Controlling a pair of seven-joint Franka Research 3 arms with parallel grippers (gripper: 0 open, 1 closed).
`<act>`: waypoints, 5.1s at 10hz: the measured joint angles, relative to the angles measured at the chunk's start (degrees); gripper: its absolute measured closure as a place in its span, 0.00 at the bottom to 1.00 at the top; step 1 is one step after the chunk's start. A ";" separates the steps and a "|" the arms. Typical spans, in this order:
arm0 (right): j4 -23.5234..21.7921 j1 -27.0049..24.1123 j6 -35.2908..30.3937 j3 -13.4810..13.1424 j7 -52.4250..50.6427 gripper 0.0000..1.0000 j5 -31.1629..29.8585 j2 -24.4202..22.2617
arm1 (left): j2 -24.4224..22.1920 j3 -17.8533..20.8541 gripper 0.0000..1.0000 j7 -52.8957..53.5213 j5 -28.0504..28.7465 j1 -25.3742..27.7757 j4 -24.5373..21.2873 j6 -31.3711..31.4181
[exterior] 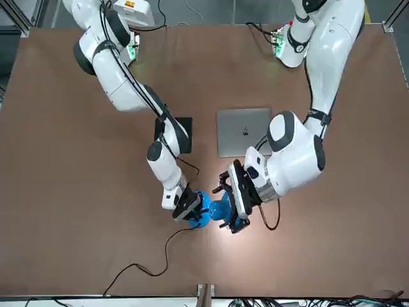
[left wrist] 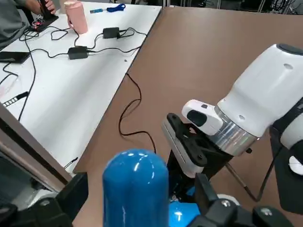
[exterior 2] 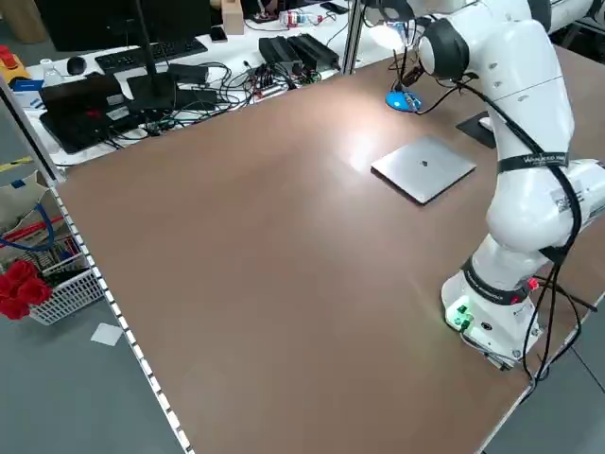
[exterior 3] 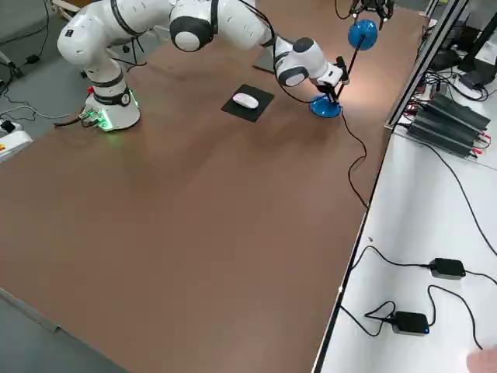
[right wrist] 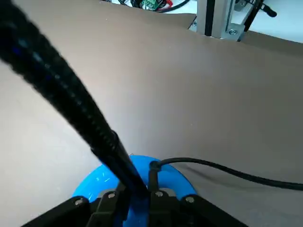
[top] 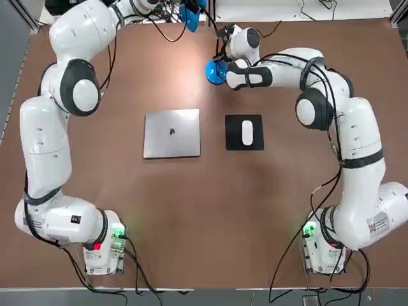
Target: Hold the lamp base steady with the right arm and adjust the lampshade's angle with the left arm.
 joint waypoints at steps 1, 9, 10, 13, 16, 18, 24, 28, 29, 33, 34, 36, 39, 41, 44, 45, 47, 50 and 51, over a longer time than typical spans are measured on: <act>0.00 0.05 0.04 -0.07 0.00 0.79 0.00 0.00 | 0.15 0.00 0.01 0.73 0.00 -0.07 0.00 0.00; 0.00 0.37 0.37 -0.50 -0.03 0.79 0.00 0.02 | 0.95 0.12 0.02 3.67 0.00 -0.06 -0.02 -0.84; 0.00 0.39 0.40 -0.53 -0.04 0.79 -0.01 0.02 | 1.15 0.12 0.02 3.67 0.00 -0.06 -0.04 -0.89; 0.00 0.43 0.43 -0.59 -0.06 0.79 -0.03 0.02 | 1.76 0.12 0.04 3.87 0.00 -0.06 -0.04 -0.90; -0.01 0.43 0.60 -0.62 -0.12 0.79 -0.24 0.06 | 1.79 0.12 0.10 3.95 0.00 -0.04 0.03 -0.90; -0.01 0.44 0.76 -0.63 -0.12 0.79 -0.51 0.11 | 1.76 0.08 0.15 4.07 0.00 -0.04 0.21 -0.89; -0.01 0.44 0.87 -0.65 -0.12 0.79 -0.72 0.14 | 1.32 0.08 0.33 2.39 -0.13 0.59 0.51 -1.97; -0.01 0.44 0.93 -0.66 -0.13 0.79 -0.87 0.16 | 1.35 0.10 0.41 2.28 -0.15 0.63 0.41 -2.05; -0.01 0.44 0.94 -0.68 -0.13 0.79 -0.87 0.16 | 1.34 0.11 0.43 2.13 -0.15 0.64 0.41 -2.05; -0.01 0.49 0.99 -0.77 -0.18 0.79 -0.89 0.16 | 1.35 0.11 0.43 2.08 -0.16 0.65 0.40 -2.05; -0.01 0.50 1.00 -0.79 -0.19 0.79 -0.89 0.16 | 1.35 0.15 0.43 0.73 -0.16 0.65 0.38 -2.05; -0.01 0.54 1.05 -0.86 -0.21 0.79 -0.89 0.16 | 1.33 0.34 0.43 -4.55 -0.16 0.70 0.28 -2.23; -0.01 0.58 1.06 -0.88 -0.22 0.79 -0.90 0.16 | 1.28 0.53 0.43 -8.39 -0.16 1.00 0.32 -3.46; -0.01 0.63 1.13 -0.90 -0.24 0.79 -0.90 0.16 | 1.29 0.64 0.43 -10.60 -0.16 1.54 0.19 -4.19; -0.01 0.67 1.21 -0.96 -0.28 0.79 -0.90 0.17 | 1.28 0.64 0.43 -14.87 0.12 1.83 0.06 -4.50; -0.01 0.68 1.26 -0.98 -0.28 0.79 -0.90 0.18 | 1.21 0.62 0.43 -17.68 1.18 1.78 0.05 -4.52; -0.01 0.69 1.31 -1.00 -0.28 0.79 -0.90 0.20 | 0.76 0.58 0.43 -24.72 3.96 1.42 -0.06 -4.77; -0.01 0.69 1.34 -1.02 -0.28 0.79 -0.90 0.21 | 0.40 0.51 0.43 -30.55 6.43 1.06 -0.15 -4.85; -0.01 0.69 1.34 -1.02 -0.28 0.79 -0.90 0.21 | 0.27 0.52 0.43 -31.52 6.59 1.03 -0.32 -4.85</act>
